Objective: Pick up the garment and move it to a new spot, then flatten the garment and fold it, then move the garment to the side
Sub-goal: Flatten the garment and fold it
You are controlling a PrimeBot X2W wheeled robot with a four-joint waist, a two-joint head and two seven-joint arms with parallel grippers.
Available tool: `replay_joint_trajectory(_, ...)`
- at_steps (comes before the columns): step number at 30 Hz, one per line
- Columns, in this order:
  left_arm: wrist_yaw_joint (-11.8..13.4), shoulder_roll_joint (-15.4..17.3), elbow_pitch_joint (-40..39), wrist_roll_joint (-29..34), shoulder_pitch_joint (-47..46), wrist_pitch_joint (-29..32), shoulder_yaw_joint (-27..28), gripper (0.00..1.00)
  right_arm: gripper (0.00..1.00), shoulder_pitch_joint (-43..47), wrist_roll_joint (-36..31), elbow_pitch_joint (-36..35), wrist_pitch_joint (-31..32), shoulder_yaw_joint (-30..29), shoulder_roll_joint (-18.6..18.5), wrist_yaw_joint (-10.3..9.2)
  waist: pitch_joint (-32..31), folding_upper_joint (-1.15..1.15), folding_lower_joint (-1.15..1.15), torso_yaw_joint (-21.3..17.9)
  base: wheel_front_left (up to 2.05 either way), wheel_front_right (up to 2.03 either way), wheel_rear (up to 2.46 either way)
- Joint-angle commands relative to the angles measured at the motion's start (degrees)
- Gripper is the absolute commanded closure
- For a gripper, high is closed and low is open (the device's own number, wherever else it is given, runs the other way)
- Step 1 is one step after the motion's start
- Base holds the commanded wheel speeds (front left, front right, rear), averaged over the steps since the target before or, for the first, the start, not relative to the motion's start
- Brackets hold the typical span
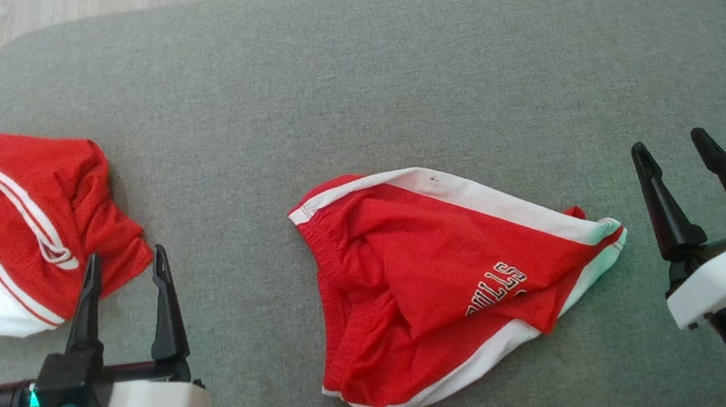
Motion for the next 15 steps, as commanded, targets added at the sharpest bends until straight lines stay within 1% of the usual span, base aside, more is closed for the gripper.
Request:
replay_joint_trajectory(1, 0.43, 1.89, -1.82, -0.53, -2.07, -0.06, 3.01, 0.0, 0.0, -1.08, -0.48, -2.22, 0.02, 1.4, -0.76, -0.04, 0.06, 0.0, 0.0, -0.09, 0.0, 0.0, 0.0)
replay_joint_trajectory(9, 0.6, 1.8, -1.98, -0.8, -3.05, 0.34, 2.92, 0.0, 0.0, -1.46, -0.33, -2.26, 0.02, 1.45, -0.74, -0.04, 0.61, 0.0, 0.0, -0.4, 0.0, 0.0, 0.0)
replay_joint_trajectory(12, -0.86, 1.13, -2.37, -0.51, -6.01, 2.08, 1.34, 0.0, 0.0, -1.67, -0.31, -2.48, 0.07, 1.4, -0.73, -0.04, 1.3, 0.0, 0.0, -0.5, 0.0, 0.0, 0.0)
replay_joint_trajectory(15, -3.96, -0.35, -1.49, -1.31, -11.12, 5.93, -0.86, 0.0, 0.0, -2.1, -0.28, -2.71, 0.23, 1.37, -0.89, -0.04, 2.57, 0.0, 0.0, -0.73, 0.0, 0.0, 0.0)
